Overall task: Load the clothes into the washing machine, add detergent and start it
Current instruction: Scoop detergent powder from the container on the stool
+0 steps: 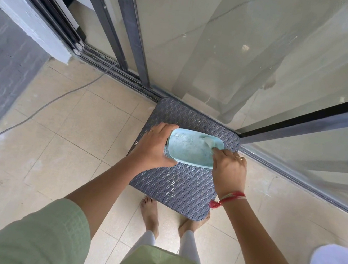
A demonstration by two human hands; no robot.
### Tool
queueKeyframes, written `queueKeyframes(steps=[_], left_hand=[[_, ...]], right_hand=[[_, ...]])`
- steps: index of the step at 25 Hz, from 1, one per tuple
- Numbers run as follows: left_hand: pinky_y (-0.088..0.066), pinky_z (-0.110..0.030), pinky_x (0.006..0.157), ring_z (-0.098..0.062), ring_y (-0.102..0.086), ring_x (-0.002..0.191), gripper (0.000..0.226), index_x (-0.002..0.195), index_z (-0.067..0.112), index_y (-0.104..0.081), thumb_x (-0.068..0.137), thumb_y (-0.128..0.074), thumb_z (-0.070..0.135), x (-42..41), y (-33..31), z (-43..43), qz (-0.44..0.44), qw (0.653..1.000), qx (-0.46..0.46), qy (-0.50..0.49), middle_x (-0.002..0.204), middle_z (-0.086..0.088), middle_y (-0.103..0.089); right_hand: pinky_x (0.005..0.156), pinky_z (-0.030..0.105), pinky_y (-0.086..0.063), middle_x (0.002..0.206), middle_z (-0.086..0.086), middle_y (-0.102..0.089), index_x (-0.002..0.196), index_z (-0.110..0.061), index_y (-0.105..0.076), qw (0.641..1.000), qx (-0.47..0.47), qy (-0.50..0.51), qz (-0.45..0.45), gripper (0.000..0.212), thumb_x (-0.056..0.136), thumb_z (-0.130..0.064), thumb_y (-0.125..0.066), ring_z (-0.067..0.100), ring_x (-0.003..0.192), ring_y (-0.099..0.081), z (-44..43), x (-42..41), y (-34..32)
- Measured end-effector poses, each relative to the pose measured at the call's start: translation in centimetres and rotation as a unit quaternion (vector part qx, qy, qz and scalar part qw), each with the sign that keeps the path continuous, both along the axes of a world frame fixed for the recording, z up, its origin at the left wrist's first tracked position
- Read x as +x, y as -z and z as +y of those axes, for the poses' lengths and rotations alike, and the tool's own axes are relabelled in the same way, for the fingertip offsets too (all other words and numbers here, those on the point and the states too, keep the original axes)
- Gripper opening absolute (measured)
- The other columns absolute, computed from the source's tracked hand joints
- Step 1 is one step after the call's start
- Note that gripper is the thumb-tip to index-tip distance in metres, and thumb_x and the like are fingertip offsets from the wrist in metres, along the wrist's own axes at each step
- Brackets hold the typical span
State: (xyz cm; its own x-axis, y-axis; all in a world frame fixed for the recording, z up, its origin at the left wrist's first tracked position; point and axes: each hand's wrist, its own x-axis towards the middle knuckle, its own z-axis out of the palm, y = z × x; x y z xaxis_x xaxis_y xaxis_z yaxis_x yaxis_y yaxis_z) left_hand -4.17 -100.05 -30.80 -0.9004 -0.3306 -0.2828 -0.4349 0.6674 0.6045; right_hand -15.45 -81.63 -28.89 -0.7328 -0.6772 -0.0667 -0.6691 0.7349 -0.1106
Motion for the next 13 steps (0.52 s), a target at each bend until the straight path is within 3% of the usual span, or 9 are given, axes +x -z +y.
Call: queueKeyframes(steps=[4,8,10,13], left_hand=[[-0.043,-0.035,0.097,-0.017,-0.045,0.116,0.097,0.136,0.018,-0.037,0.054,-0.085,0.033,0.1,0.0,0.1,0.007,1.000,0.007,-0.007,0.126,-0.001,-0.044],[-0.042,-0.035,0.097,-0.017,-0.045,0.117,0.097,0.136,0.017,-0.036,0.054,-0.086,0.032,0.4,0.3,-0.1,0.005,1.000,0.001,-0.002,0.126,-0.002,-0.045],[-0.043,-0.037,0.097,-0.018,-0.046,0.117,0.097,0.137,0.018,-0.036,0.054,-0.086,0.032,0.6,0.4,-0.3,0.004,1.000,0.000,0.002,0.127,-0.002,-0.045],[-0.044,-0.039,0.097,-0.018,-0.046,0.117,0.097,0.137,0.018,-0.036,0.054,-0.085,0.032,0.6,0.7,-0.6,-0.001,1.000,-0.003,0.010,0.128,-0.001,-0.045]], right_hand=[[0.061,0.036,-0.054,0.059,0.002,-0.062,0.086,-0.013,-0.073,0.997,0.029,-0.048,-0.046,0.028,0.067,0.008,-0.068,0.023,0.057,-0.061,-0.8,1.3,-0.6],[0.078,0.041,-0.054,0.079,0.007,-0.065,0.104,-0.013,-0.070,0.982,0.043,-0.062,-0.172,0.027,0.088,-0.001,-0.052,0.026,0.078,-0.060,-1.8,1.4,-1.4],[0.080,0.037,-0.054,0.083,0.007,-0.064,0.100,-0.012,-0.068,0.970,0.050,-0.043,-0.236,0.025,0.095,-0.009,-0.044,0.022,0.078,-0.059,-2.6,0.7,-1.5],[0.074,0.028,-0.054,0.093,0.008,-0.071,0.105,-0.012,-0.070,0.948,0.033,0.010,-0.316,0.025,0.094,-0.010,-0.048,0.018,0.071,-0.059,-3.3,-0.3,-1.2]])
